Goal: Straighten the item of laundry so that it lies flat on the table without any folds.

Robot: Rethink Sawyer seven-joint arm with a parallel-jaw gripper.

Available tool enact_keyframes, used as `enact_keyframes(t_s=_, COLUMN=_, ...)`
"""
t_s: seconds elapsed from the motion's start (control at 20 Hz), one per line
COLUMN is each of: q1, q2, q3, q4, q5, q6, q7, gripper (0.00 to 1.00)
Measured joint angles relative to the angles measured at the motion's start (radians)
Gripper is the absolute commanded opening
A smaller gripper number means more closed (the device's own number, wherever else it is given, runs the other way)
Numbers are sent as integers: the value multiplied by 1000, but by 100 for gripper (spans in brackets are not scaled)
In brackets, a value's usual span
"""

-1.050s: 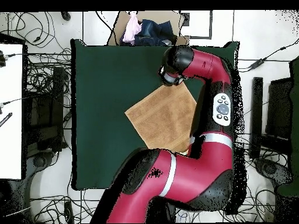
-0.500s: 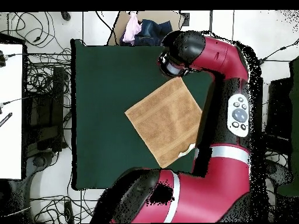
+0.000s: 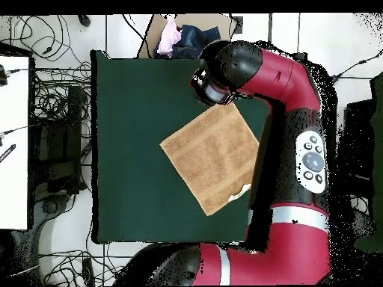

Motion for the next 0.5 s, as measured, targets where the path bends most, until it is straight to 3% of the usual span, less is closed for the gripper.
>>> enact_keyframes(t_s=0.5, q1=0, q2=-61, q3=4, q4=210, q5=30, q6=-42, q7=0, gripper=0)
